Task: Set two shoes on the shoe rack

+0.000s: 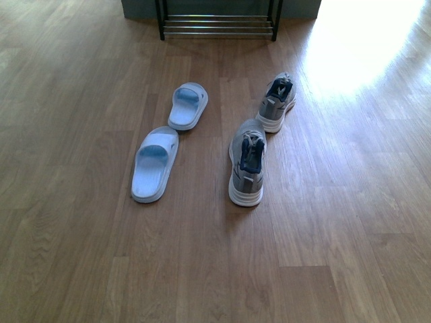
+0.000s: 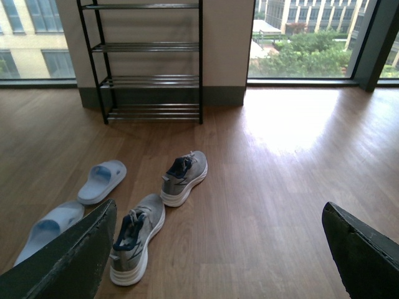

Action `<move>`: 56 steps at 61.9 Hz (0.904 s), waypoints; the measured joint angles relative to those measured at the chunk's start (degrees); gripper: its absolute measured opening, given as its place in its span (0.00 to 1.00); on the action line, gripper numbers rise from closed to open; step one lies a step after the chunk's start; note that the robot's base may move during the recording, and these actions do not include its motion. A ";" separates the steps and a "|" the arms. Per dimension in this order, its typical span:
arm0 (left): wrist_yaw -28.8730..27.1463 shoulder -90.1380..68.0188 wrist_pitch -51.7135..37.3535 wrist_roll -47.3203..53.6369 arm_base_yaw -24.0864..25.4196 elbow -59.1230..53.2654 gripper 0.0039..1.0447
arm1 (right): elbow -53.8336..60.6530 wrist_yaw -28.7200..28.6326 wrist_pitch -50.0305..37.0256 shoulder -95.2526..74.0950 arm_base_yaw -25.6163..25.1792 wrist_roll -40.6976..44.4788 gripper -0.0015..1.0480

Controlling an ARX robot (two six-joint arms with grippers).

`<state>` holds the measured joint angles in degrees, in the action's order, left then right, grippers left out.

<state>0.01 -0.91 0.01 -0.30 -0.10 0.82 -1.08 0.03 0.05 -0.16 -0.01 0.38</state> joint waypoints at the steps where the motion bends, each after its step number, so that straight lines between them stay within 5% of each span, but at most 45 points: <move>1: 0.00 0.00 0.02 0.02 0.00 0.00 0.91 | 0.00 0.00 0.00 0.00 0.00 0.00 0.91; 56: 0.00 0.00 0.00 0.00 0.00 0.00 0.91 | 0.00 0.00 0.00 0.00 0.00 0.00 0.91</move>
<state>0.01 -0.91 0.01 -0.30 -0.10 0.82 -1.08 0.03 0.05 -0.16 -0.01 0.38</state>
